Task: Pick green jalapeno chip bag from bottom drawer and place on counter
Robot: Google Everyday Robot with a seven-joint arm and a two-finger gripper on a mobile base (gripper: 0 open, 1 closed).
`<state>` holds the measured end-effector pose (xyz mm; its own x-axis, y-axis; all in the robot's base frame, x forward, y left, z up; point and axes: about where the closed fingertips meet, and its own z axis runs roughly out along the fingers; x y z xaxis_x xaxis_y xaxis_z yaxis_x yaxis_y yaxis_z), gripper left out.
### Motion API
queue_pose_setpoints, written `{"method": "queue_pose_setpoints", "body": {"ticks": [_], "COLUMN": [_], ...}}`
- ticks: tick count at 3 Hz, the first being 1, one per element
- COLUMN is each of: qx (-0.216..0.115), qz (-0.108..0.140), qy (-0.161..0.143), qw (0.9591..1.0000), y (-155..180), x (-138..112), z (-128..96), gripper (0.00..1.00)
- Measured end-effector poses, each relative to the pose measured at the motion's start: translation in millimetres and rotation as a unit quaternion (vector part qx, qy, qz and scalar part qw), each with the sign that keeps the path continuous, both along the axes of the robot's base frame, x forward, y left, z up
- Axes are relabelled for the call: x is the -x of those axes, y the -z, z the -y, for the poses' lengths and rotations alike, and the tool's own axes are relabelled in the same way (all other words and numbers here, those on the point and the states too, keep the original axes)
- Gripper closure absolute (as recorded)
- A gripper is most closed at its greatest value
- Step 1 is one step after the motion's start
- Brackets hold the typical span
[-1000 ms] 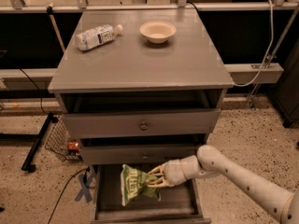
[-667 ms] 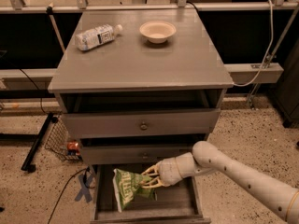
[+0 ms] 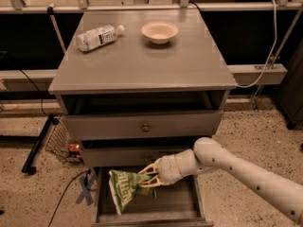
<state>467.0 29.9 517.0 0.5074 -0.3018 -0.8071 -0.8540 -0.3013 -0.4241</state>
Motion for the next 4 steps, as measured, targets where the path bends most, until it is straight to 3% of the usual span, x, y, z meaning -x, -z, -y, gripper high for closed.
{"method": "queue_pose_setpoints", "body": {"ticks": [1,2,3,4], "qx": [-0.001,-0.004,0.002,0.028], "qz": [0.030,0.092,0.135,0.181], "qy": [-0.010,-0.014,-0.011,-0.011], "qw": [0.9995,0.9957,0.9908,0.9830], "y": [-23,-76,-112,-156], "x": [-10,-23,-31,-50], "z": [2,17,30,40], "gripper": [1.00,1.00,1.00,1.00]}}
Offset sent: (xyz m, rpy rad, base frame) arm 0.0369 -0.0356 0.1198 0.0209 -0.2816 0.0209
